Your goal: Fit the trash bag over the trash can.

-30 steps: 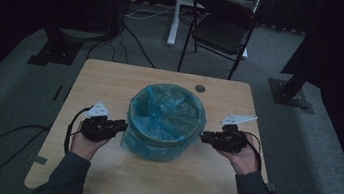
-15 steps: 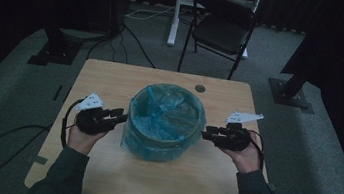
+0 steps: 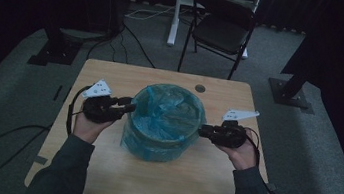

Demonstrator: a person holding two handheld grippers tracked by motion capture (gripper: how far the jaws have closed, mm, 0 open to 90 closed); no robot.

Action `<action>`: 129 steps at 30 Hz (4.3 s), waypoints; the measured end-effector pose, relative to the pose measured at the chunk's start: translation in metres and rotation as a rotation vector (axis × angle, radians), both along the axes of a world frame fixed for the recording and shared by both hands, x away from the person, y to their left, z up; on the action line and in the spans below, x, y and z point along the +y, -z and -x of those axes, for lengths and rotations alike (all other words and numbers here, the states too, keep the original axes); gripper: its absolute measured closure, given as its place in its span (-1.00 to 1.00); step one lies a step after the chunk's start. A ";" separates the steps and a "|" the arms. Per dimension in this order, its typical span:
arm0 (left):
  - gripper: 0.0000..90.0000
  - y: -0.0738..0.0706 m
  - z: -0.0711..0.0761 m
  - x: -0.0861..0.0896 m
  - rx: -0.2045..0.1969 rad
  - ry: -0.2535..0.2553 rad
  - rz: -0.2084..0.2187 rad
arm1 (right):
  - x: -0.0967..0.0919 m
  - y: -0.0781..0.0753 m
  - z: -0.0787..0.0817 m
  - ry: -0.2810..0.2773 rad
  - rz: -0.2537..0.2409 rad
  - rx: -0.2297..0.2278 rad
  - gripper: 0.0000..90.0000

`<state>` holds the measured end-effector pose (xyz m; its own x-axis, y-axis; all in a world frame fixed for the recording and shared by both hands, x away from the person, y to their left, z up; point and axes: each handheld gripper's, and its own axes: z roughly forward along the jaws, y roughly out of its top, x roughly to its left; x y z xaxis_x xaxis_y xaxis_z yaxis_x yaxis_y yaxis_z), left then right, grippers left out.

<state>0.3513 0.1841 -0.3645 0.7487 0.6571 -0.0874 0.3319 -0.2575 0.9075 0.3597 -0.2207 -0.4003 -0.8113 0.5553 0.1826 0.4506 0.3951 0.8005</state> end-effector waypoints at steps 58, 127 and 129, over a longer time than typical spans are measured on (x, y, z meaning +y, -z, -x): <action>0.37 -0.019 -0.069 -0.126 0.024 0.189 -0.243 | -0.003 0.004 0.003 -0.013 -0.005 -0.001 0.75; 0.31 0.016 -0.081 -0.175 0.121 0.270 -0.760 | -0.005 0.002 0.003 -0.012 -0.012 -0.009 0.73; 0.31 0.014 -0.080 -0.174 0.118 0.266 -0.740 | -0.005 0.002 0.003 -0.012 -0.013 -0.010 0.73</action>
<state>0.4315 0.0104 -0.3783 0.9017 0.3758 0.2139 0.2576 -0.8641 0.4324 0.3570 -0.2258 -0.4022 -0.8194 0.5436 0.1817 0.4383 0.3899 0.8099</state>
